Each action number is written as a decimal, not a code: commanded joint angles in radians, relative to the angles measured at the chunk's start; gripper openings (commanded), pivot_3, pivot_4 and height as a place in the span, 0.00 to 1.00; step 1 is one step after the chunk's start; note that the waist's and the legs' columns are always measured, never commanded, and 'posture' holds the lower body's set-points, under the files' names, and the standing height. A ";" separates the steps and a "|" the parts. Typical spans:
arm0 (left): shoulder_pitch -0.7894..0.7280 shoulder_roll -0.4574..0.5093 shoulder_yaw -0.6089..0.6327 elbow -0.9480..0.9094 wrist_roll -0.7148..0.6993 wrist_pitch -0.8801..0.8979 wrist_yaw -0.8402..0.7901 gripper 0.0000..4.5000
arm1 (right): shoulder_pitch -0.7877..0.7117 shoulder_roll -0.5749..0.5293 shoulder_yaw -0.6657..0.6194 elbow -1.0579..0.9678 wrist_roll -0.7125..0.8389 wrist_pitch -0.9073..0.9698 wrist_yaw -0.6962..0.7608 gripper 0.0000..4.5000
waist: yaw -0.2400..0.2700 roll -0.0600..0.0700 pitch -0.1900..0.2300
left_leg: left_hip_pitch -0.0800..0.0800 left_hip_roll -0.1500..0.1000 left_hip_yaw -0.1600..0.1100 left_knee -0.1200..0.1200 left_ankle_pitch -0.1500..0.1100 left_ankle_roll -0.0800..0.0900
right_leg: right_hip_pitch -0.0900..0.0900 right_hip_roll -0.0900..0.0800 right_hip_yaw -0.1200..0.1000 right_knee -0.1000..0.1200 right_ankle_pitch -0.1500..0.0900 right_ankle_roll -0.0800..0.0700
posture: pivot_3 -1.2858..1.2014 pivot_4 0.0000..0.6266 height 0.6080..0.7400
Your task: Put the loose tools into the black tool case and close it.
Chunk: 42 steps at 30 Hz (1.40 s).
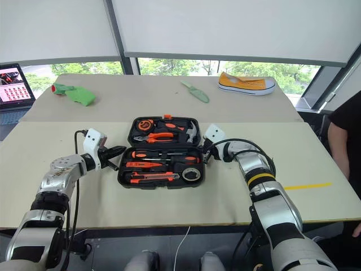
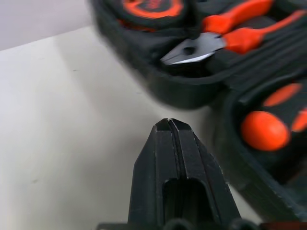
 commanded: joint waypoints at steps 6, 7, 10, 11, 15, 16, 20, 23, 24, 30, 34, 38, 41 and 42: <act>0.099 -0.006 -0.029 -0.201 -0.044 0.028 -0.161 0.00 | 0.236 -0.093 -0.040 -0.455 0.084 0.194 0.143 0.00 | 0.003 0.000 0.000 | -0.001 0.000 0.000 0.000 -0.002 0.000 | 0.000 0.000 0.000 0.000 -0.001 0.001 | 0.52 0.24 1.00; 0.118 -0.004 -0.031 -0.222 -0.044 0.037 -0.164 0.00 | 0.264 -0.104 -0.046 -0.505 0.091 0.226 0.144 0.00 | 0.004 0.000 0.000 | -0.001 0.000 0.000 0.000 -0.002 0.000 | -0.001 0.000 0.000 0.000 -0.001 0.001 | 0.52 0.24 1.00; 0.169 -0.009 -0.025 -0.282 -0.065 0.077 -0.164 0.00 | 0.346 -0.131 -0.068 -0.637 0.118 0.312 0.133 0.00 | 0.004 0.000 0.000 | -0.001 0.000 0.000 0.000 -0.002 -0.001 | 0.000 0.000 0.000 0.000 -0.001 0.001 | 0.52 0.24 1.00; 0.179 -0.009 -0.024 -0.295 -0.069 0.085 -0.162 0.00 | 0.363 -0.137 -0.073 -0.664 0.122 0.330 0.128 0.00 | 0.004 0.000 0.000 | 0.000 0.000 0.000 0.000 -0.002 0.000 | 0.000 0.000 0.000 0.000 -0.001 0.001 | 0.52 0.24 1.00; 0.196 -0.007 0.006 -0.313 -0.065 0.092 -0.116 0.00 | 0.409 -0.160 -0.102 -0.715 0.121 0.359 0.097 0.00 | 0.004 0.000 0.000 | 0.001 0.000 -0.001 0.003 -0.002 -0.001 | 0.001 0.000 0.000 0.001 -0.001 0.001 | 0.52 0.24 1.00; 0.192 -0.002 0.021 -0.307 -0.070 0.102 -0.105 0.00 | 0.412 -0.164 -0.114 -0.719 0.127 0.377 0.087 0.00 | 0.004 0.000 0.000 | 0.001 0.000 -0.001 0.003 -0.001 -0.001 | 0.001 0.000 0.000 0.001 -0.001 0.001 | 0.52 0.24 1.00; 0.174 0.076 0.070 -0.319 -0.123 0.237 -0.127 0.16 | 0.415 -0.220 -0.165 -0.795 0.201 0.548 0.109 0.18 | 0.003 0.000 0.000 | 0.001 0.000 -0.001 0.004 -0.001 -0.001 | 0.001 0.000 0.000 0.002 0.000 0.001 | 0.52 0.24 1.00; 0.150 0.112 0.080 -0.315 -0.105 0.293 -0.070 0.42 | 0.399 -0.239 -0.184 -0.832 0.242 0.640 0.097 0.41 | 0.001 0.000 0.000 | 0.001 0.000 -0.001 0.004 -0.001 -0.001 | 0.001 0.000 0.000 0.001 -0.001 0.001 | 0.52 0.24 1.00; 0.115 0.133 0.076 -0.306 -0.125 0.398 -0.071 0.47 | 0.355 -0.260 -0.164 -0.834 0.216 0.791 0.053 0.47 | 0.000 0.000 0.000 | 0.001 0.000 -0.001 0.004 -0.001 -0.001 | 0.001 0.000 0.000 0.002 -0.001 0.001 | 0.52 0.24 1.00; -0.130 0.097 0.089 -0.185 -0.184 0.768 0.037 0.88 | 0.110 -0.205 -0.183 -0.698 0.254 1.175 -0.068 0.97 | 0.000 -0.001 0.000 | 0.001 0.000 -0.002 0.005 0.001 -0.001 | 0.000 0.000 0.000 0.003 0.000 0.000 | 0.52 0.24 1.00; -0.225 0.030 0.055 -0.069 -0.128 0.768 0.114 0.88 | -0.007 -0.138 -0.182 -0.508 0.238 1.184 -0.133 0.99 | -0.002 -0.001 0.000 | 0.001 0.000 -0.003 0.004 0.001 -0.001 | 0.001 0.001 0.000 0.002 0.000 0.000 | 0.52 0.24 1.00; -0.265 0.004 0.020 -0.003 -0.088 0.732 0.138 0.88 | -0.055 -0.103 -0.155 -0.376 0.215 1.130 -0.156 0.99 | -0.003 -0.001 0.000 | -0.002 -0.001 -0.002 0.003 0.000 0.001 | -0.002 0.000 0.000 0.002 0.000 0.001 | 0.52 0.24 1.00; -0.271 0.011 -0.006 0.010 -0.071 0.729 0.120 0.88 | -0.079 -0.080 -0.138 -0.320 0.204 1.115 -0.168 0.99 | -0.003 -0.001 0.000 | -0.004 -0.001 -0.002 0.003 -0.001 0.002 | -0.003 0.000 0.000 0.002 0.000 0.001 | 0.52 0.24 1.00; -0.271 0.013 -0.008 0.009 -0.072 0.734 0.109 0.82 | -0.082 -0.074 -0.131 -0.313 0.201 1.110 -0.168 0.94 | -0.004 -0.001 0.000 | -0.004 -0.001 -0.003 0.003 -0.001 0.001 | -0.003 0.001 0.000 0.002 0.000 0.001 | 0.52 0.24 1.00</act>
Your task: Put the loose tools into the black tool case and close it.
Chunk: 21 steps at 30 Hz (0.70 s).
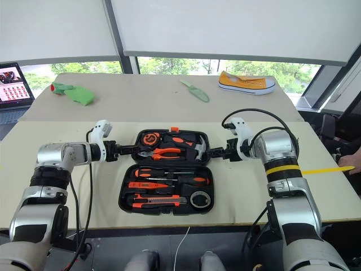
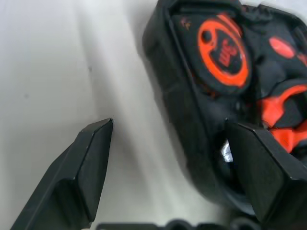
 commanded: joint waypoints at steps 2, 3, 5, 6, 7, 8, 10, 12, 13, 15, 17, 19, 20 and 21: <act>-0.019 0.013 -0.020 -0.001 0.010 0.001 -0.033 0.73 | -0.042 0.017 0.012 0.036 -0.012 -0.029 -0.013 0.85 | -0.002 0.000 0.000 | 0.000 0.000 0.000 0.000 0.000 0.000 | 0.000 0.000 0.000 0.000 0.000 0.000 | 0.52 0.24 1.00; -0.019 0.013 -0.024 0.002 0.012 0.000 -0.037 0.63 | -0.044 0.021 0.012 0.043 -0.013 -0.033 -0.017 0.75 | -0.002 0.000 0.000 | 0.001 0.000 0.000 0.000 0.000 0.000 | 0.001 0.000 0.000 0.000 0.000 0.000 | 0.52 0.24 1.00; -0.018 0.011 -0.029 0.012 0.019 -0.005 -0.041 0.48 | -0.046 0.027 0.015 0.057 -0.020 -0.041 -0.026 0.60 | -0.003 0.000 0.000 | 0.002 0.000 0.000 0.000 0.000 0.000 | 0.002 0.000 0.000 0.001 0.000 0.000 | 0.52 0.24 1.00; -0.019 0.009 -0.033 0.016 0.017 0.003 -0.052 0.40 | -0.047 0.028 0.017 0.063 -0.023 -0.043 -0.030 0.53 | -0.003 0.000 0.000 | 0.003 0.000 0.000 0.000 0.000 0.000 | 0.002 0.000 0.000 0.001 0.000 0.000 | 0.52 0.24 1.00; -0.020 0.008 -0.035 0.018 0.016 0.009 -0.060 0.32 | -0.048 0.029 0.019 0.067 -0.025 -0.044 -0.032 0.46 | -0.003 0.000 0.000 | 0.003 0.000 0.000 0.000 0.000 -0.001 | 0.002 0.000 0.000 0.002 0.000 0.000 | 0.52 0.24 1.00; -0.021 0.008 -0.040 0.018 0.014 0.015 -0.072 0.23 | -0.049 0.030 0.020 0.070 -0.026 -0.040 -0.033 0.37 | -0.003 0.000 0.000 | 0.004 0.000 0.000 0.000 0.000 -0.001 | 0.003 0.000 0.000 0.002 0.000 0.000 | 0.52 0.24 1.00; -0.022 0.002 -0.033 0.028 0.003 0.016 -0.091 0.10 | -0.051 0.035 0.012 0.074 -0.021 -0.032 -0.040 0.24 | -0.003 0.000 0.000 | 0.004 0.000 0.000 0.001 0.001 -0.001 | 0.003 0.000 0.000 0.003 0.000 0.000 | 0.52 0.24 1.00; -0.021 -0.005 -0.018 0.046 -0.004 0.001 -0.095 0.00 | -0.047 0.045 -0.018 0.070 -0.010 -0.062 -0.061 0.08 | -0.003 0.000 0.000 | 0.006 0.000 0.000 0.002 0.001 -0.002 | 0.004 -0.001 0.000 0.006 0.000 0.000 | 0.52 0.24 1.00; -0.020 -0.007 -0.011 0.054 -0.003 -0.013 -0.091 0.00 | -0.043 0.053 -0.043 0.062 0.001 -0.093 -0.074 0.01 | -0.004 0.000 0.000 | 0.007 0.000 0.000 0.002 0.002 -0.002 | 0.004 -0.001 0.000 0.007 0.000 0.000 | 0.52 0.24 1.00; 0.001 -0.008 0.014 0.041 -0.008 -0.096 -0.101 0.00 | -0.008 0.069 -0.115 -0.009 0.048 -0.217 -0.061 0.00 | -0.003 0.000 0.000 | 0.008 0.000 0.000 0.002 0.003 -0.003 | 0.004 -0.001 0.001 0.008 0.001 -0.001 | 0.52 0.24 1.00; 0.021 -0.013 0.057 0.022 -0.024 -0.174 -0.100 0.00 | 0.041 0.074 -0.153 -0.095 0.082 -0.336 -0.018 0.00 | -0.003 0.000 0.000 | 0.008 0.000 -0.001 0.002 0.004 -0.003 | 0.004 0.000 0.000 0.008 0.001 -0.001 | 0.52 0.24 1.00; 0.046 -0.015 0.105 0.002 -0.041 -0.245 -0.084 0.00 | 0.119 0.061 -0.151 -0.211 0.091 -0.491 0.054 0.00 | -0.002 0.000 0.000 | 0.007 0.000 -0.001 0.002 0.004 -0.003 | 0.003 -0.001 0.001 0.008 0.001 -0.001 | 0.52 0.24 1.00; 0.065 -0.018 0.129 -0.018 -0.050 -0.302 -0.082 0.00 | 0.160 0.053 -0.146 -0.270 0.092 -0.563 0.086 0.00 | -0.002 0.000 0.000 | 0.006 0.000 -0.001 0.002 0.004 -0.003 | 0.003 0.000 0.001 0.008 0.001 -0.001 | 0.52 0.24 1.00; 0.095 -0.022 0.152 -0.052 -0.062 -0.365 -0.091 0.00 | 0.204 0.049 -0.149 -0.328 0.094 -0.633 0.102 0.00 | -0.002 0.000 0.001 | 0.004 0.000 -0.001 0.002 0.004 -0.003 | 0.001 0.000 0.001 0.008 0.001 -0.001 | 0.52 0.24 1.00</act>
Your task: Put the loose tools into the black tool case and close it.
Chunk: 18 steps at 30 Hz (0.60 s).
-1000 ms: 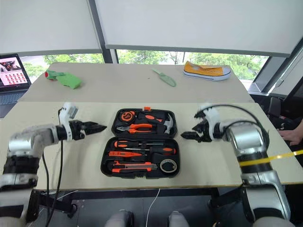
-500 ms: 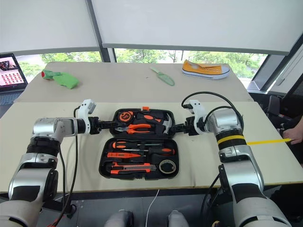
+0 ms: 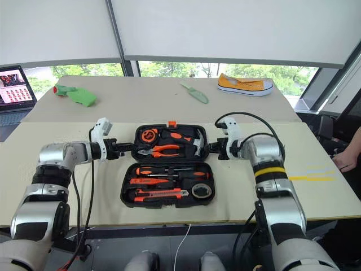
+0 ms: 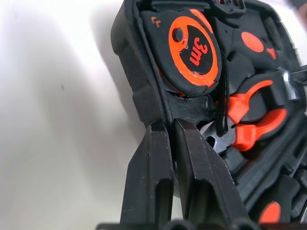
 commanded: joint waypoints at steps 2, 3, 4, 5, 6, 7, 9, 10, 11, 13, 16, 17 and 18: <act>0.119 -0.001 0.097 -0.172 -0.028 -0.303 -0.021 0.00 | 0.128 -0.041 -0.042 -0.312 0.016 -0.418 0.108 0.00 | -0.001 0.000 0.002 | -0.002 0.000 0.000 -0.001 0.000 0.000 | -0.001 0.000 0.000 -0.001 0.000 0.000 | 0.52 0.24 1.00; 0.154 -0.003 0.101 -0.210 -0.029 -0.360 -0.034 0.00 | 0.165 -0.048 -0.039 -0.340 0.000 -0.496 0.112 0.00 | -0.002 0.000 0.002 | -0.002 0.000 0.000 -0.001 0.000 0.000 | -0.002 0.000 0.000 -0.001 0.000 0.000 | 0.52 0.24 1.00; 0.193 -0.004 0.103 -0.247 -0.024 -0.402 -0.032 0.00 | 0.212 -0.070 -0.019 -0.354 -0.042 -0.621 0.124 0.00 | -0.001 0.000 0.002 | -0.003 0.000 0.000 -0.002 0.000 0.000 | -0.002 0.000 0.000 -0.002 0.000 0.000 | 0.52 0.24 1.00; 0.252 -0.002 0.094 -0.295 -0.004 -0.485 -0.046 0.00 | 0.267 -0.100 0.001 -0.349 -0.100 -0.774 0.124 0.00 | 0.001 0.000 0.002 | -0.003 0.000 0.000 -0.002 -0.001 -0.001 | -0.002 0.000 0.000 -0.002 0.000 0.001 | 0.52 0.24 1.00; 0.291 0.000 0.086 -0.326 0.010 -0.539 -0.053 0.00 | 0.301 -0.121 0.013 -0.339 -0.137 -0.876 0.123 0.00 | 0.002 0.000 0.002 | -0.003 0.000 0.000 -0.002 -0.001 -0.001 | -0.002 0.000 0.000 -0.002 -0.001 0.001 | 0.52 0.24 1.00; 0.343 -0.002 0.086 -0.364 0.023 -0.616 -0.060 0.00 | 0.337 -0.141 0.016 -0.324 -0.180 -0.986 0.097 0.00 | 0.002 0.000 0.002 | -0.002 0.000 0.001 -0.002 -0.002 -0.001 | -0.001 0.000 0.000 -0.005 -0.001 0.001 | 0.52 0.24 1.00; 0.425 -0.006 0.094 -0.416 0.042 -0.735 -0.054 0.00 | 0.388 -0.182 0.029 -0.275 -0.262 -1.195 0.047 0.00 | 0.002 0.000 0.002 | -0.001 0.000 0.001 -0.003 -0.002 -0.001 | 0.001 -0.001 0.000 -0.007 -0.001 0.001 | 0.52 0.24 1.00; 0.453 -0.006 0.096 -0.429 0.051 -0.783 -0.049 0.00 | 0.404 -0.199 0.038 -0.252 -0.294 -1.279 0.031 0.00 | 0.002 0.000 0.002 | 0.000 0.000 0.002 -0.003 -0.002 -0.001 | 0.002 -0.001 0.000 -0.008 0.000 0.001 | 0.52 0.24 1.00; 0.495 0.000 0.094 -0.440 0.070 -0.851 -0.052 0.00 | 0.426 -0.216 0.046 -0.228 -0.346 -1.377 -0.006 0.00 | 0.002 0.000 0.002 | 0.000 0.000 0.002 -0.003 -0.002 -0.001 | 0.002 -0.001 0.000 -0.008 0.000 0.002 | 0.52 0.24 1.00; 0.569 0.011 0.091 -0.459 0.078 -0.921 -0.074 0.00 | 0.460 -0.240 0.063 -0.195 -0.434 -1.528 -0.074 0.00 | 0.000 0.000 0.002 | 0.002 0.000 0.003 -0.003 -0.002 -0.001 | 0.004 -0.001 0.001 -0.009 0.000 0.002 | 0.52 0.24 1.00; 0.654 0.032 0.086 -0.476 0.070 -0.969 -0.103 0.00 | 0.503 -0.258 0.084 -0.163 -0.514 -1.669 -0.152 0.00 | -0.005 0.000 0.002 | 0.005 0.001 0.004 -0.003 -0.002 -0.001 | 0.005 0.000 0.003 -0.009 0.000 0.002 | 0.52 0.24 1.00; 0.665 0.039 0.082 -0.476 0.070 -0.981 -0.104 0.00 | 0.507 -0.261 0.088 -0.153 -0.523 -1.688 -0.171 0.00 | -0.007 0.000 0.002 | 0.006 0.001 0.004 -0.003 -0.002 -0.001 | 0.005 0.000 0.004 -0.009 0.000 0.002 | 0.52 0.24 1.00; 0.690 0.045 0.091 -0.476 0.064 -0.985 -0.096 0.08 | 0.533 -0.266 0.107 -0.147 -0.511 -1.693 -0.163 0.08 | -0.008 0.000 0.002 | 0.006 0.001 0.004 -0.003 -0.002 -0.001 | 0.006 0.000 0.004 -0.009 0.000 0.002 | 0.52 0.24 1.00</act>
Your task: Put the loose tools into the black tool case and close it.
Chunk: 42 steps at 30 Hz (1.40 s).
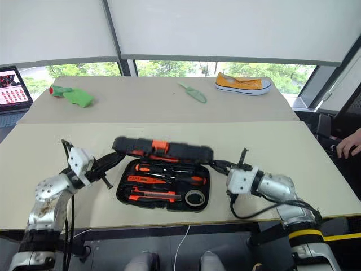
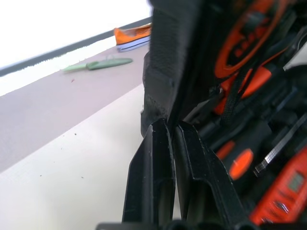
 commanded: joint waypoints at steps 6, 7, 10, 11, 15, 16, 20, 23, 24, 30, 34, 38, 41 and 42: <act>0.097 0.102 0.120 0.079 -0.071 0.090 0.035 0.30 | 0.119 -0.129 -0.015 0.026 0.065 -0.060 -0.033 0.46 | 0.006 -0.001 0.001 | 0.002 0.000 0.003 -0.001 0.000 0.000 | 0.001 -0.001 0.002 0.000 0.000 0.000 | 0.52 0.24 1.00; 0.085 0.113 0.120 0.090 -0.081 0.108 0.019 0.30 | 0.143 -0.149 -0.018 0.001 0.112 -0.039 -0.012 0.46 | 0.009 -0.001 0.001 | 0.002 0.000 0.003 -0.001 0.000 0.001 | 0.000 -0.001 0.002 0.000 0.000 0.000 | 0.52 0.24 1.00; 0.034 0.137 0.101 0.113 -0.093 0.158 -0.024 0.30 | 0.238 -0.201 -0.012 -0.130 0.335 0.129 0.095 0.41 | 0.020 -0.002 0.001 | 0.002 0.000 0.003 0.000 0.001 0.001 | 0.002 -0.001 0.002 0.000 0.000 0.002 | 0.52 0.24 1.00; -0.001 0.139 0.086 0.127 -0.091 0.182 -0.030 0.25 | 0.291 -0.229 -0.004 -0.215 0.446 0.249 0.151 0.33 | 0.022 -0.002 0.000 | 0.003 0.000 0.002 0.000 0.001 0.001 | 0.002 -0.001 0.002 -0.001 0.000 0.001 | 0.52 0.24 1.00; -0.149 0.122 0.006 0.186 -0.045 0.219 -0.050 0.00 | 0.442 -0.323 0.017 -0.490 0.670 0.559 0.271 0.05 | 0.031 -0.003 0.000 | 0.005 0.000 0.002 0.000 0.001 0.001 | 0.006 -0.001 0.002 -0.002 0.001 -0.001 | 0.52 0.24 1.00; -0.188 0.112 -0.021 0.201 -0.027 0.219 -0.056 0.00 | 0.465 -0.334 0.026 -0.542 0.686 0.612 0.285 0.01 | 0.031 -0.003 0.000 | 0.005 0.000 0.002 0.000 0.001 0.001 | 0.007 -0.001 0.002 -0.002 0.001 -0.001 | 0.52 0.24 1.00; -0.377 0.067 -0.133 0.357 0.064 0.199 -0.079 0.00 | 0.486 -0.328 0.104 -0.703 0.668 0.798 0.305 0.01 | 0.033 -0.006 0.000 | 0.007 0.000 0.001 0.001 0.001 0.001 | 0.009 0.000 0.001 -0.002 -0.001 0.002 | 0.52 0.24 1.00; -0.493 0.050 -0.205 0.506 0.139 0.185 -0.102 0.00 | 0.414 -0.266 0.169 -0.762 0.632 0.915 0.285 0.01 | 0.025 -0.007 0.000 | 0.007 0.000 0.001 0.001 0.001 0.001 | 0.008 0.001 0.001 -0.003 -0.002 0.005 | 0.52 0.24 1.00; -0.527 0.048 -0.225 0.557 0.161 0.183 -0.113 0.00 | 0.383 -0.242 0.190 -0.770 0.618 0.957 0.277 0.01 | 0.023 -0.008 0.000 | 0.007 0.000 0.001 0.001 0.001 0.001 | 0.008 0.001 0.001 -0.003 -0.002 0.006 | 0.52 0.24 1.00; -0.638 0.043 -0.292 0.753 0.237 0.114 -0.221 0.00 | 0.224 -0.106 0.259 -0.695 0.491 1.066 0.211 0.01 | 0.018 -0.010 0.001 | -0.002 0.000 0.000 0.001 0.001 0.002 | -0.001 0.002 0.001 -0.001 0.002 0.000 | 0.52 0.24 1.00; -0.635 0.054 -0.275 0.756 0.200 0.177 -0.335 0.00 | 0.169 -0.058 0.197 -0.638 0.478 1.089 0.175 0.01 | 0.020 -0.011 0.001 | -0.004 0.000 0.000 0.003 0.001 0.002 | -0.003 0.002 0.001 -0.001 0.002 0.000 | 0.52 0.24 1.00; -0.553 0.080 -0.244 0.673 0.163 0.199 -0.389 0.00 | 0.104 -0.045 0.146 -0.535 0.441 1.065 0.160 0.01 | 0.020 -0.011 0.001 | -0.004 0.000 0.000 0.003 0.001 0.002 | -0.002 0.002 0.001 -0.001 0.002 0.000 | 0.52 0.24 1.00; -0.440 0.096 -0.204 0.530 0.107 0.255 -0.395 0.00 | 0.035 -0.031 0.123 -0.406 0.410 1.026 0.156 0.01 | 0.016 -0.011 0.001 | -0.004 0.000 0.001 0.002 0.001 0.002 | -0.003 0.001 0.001 -0.001 0.002 0.000 | 0.52 0.24 1.00; -0.388 0.099 -0.186 0.459 0.084 0.284 -0.383 0.00 | 0.007 -0.026 0.116 -0.352 0.401 1.004 0.157 0.01 | 0.016 -0.011 0.001 | -0.004 0.001 0.001 0.002 0.001 0.002 | -0.003 0.001 0.001 -0.001 0.002 0.000 | 0.52 0.24 1.00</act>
